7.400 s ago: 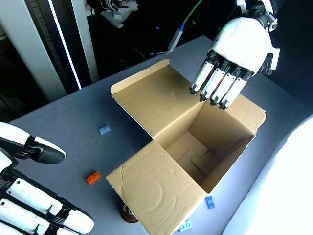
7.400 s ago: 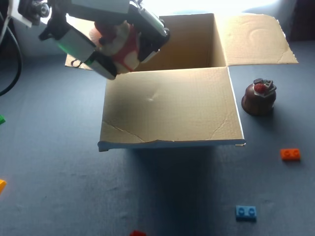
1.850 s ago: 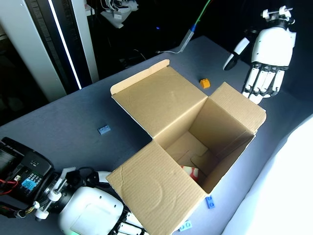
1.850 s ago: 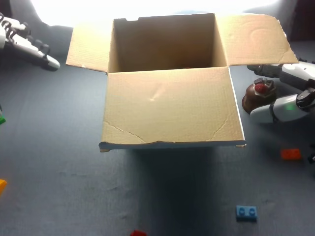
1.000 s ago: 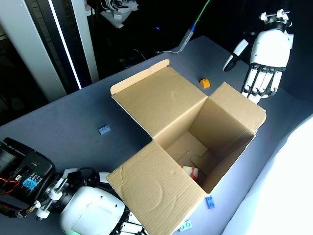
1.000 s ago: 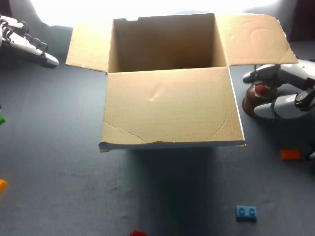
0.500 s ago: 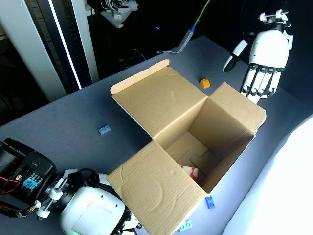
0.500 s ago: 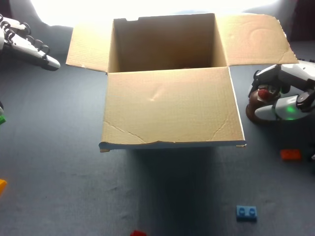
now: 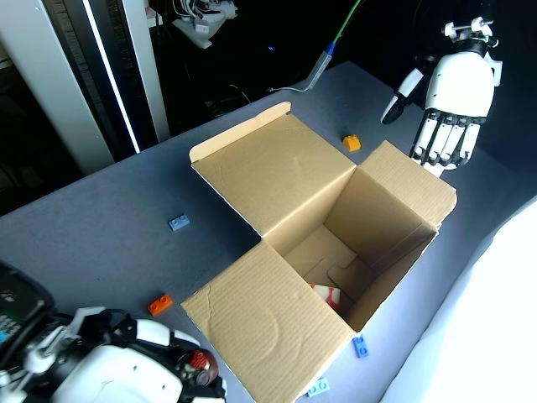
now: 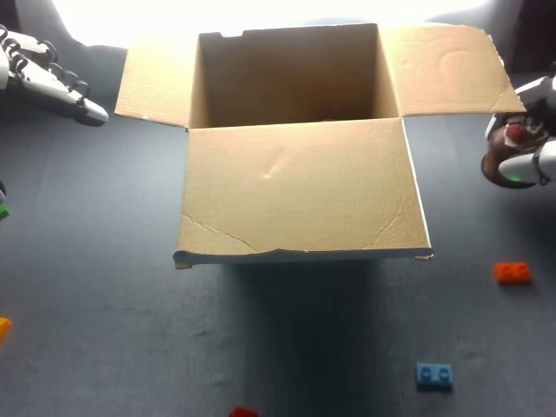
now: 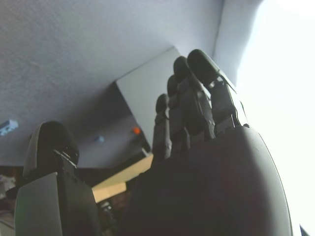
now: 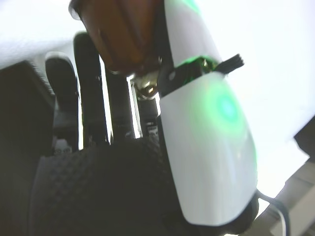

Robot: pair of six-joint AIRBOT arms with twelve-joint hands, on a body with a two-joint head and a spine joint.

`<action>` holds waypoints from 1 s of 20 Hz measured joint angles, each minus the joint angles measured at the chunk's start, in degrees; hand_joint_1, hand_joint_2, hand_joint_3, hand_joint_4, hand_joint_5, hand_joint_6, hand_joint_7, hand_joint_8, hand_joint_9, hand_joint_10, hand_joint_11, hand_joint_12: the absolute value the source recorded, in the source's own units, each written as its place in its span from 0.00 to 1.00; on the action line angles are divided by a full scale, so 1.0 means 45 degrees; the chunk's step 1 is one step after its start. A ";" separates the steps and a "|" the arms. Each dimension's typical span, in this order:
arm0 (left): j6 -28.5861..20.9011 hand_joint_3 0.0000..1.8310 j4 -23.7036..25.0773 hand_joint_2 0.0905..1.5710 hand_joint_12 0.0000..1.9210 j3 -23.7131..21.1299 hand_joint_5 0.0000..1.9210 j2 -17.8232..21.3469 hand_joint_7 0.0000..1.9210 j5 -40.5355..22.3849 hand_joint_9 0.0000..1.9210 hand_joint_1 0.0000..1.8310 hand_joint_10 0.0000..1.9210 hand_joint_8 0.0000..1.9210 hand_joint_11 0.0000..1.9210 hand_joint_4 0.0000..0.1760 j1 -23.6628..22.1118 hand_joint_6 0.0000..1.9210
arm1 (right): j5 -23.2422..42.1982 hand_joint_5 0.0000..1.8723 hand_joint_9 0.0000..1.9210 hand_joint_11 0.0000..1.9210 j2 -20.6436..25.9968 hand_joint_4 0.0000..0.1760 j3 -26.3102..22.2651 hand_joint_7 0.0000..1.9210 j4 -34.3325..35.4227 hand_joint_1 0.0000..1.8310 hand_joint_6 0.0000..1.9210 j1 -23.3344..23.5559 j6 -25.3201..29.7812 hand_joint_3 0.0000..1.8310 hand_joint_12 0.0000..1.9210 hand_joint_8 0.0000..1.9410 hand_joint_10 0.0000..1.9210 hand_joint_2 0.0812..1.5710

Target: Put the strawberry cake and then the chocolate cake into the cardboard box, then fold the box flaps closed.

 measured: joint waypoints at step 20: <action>0.0160 0.00 -0.0189 0.62 0.69 -0.0121 0.09 0.0000 0.16 -0.0015 0.23 0.34 0.00 0.00 0.03 0.24 0.0189 0.00 | -0.0146 0.36 0.28 0.18 0.2657 0.00 -0.0840 0.41 -0.1039 0.63 0.70 0.2749 0.1273 0.00 0.96 0.72 0.76 0.78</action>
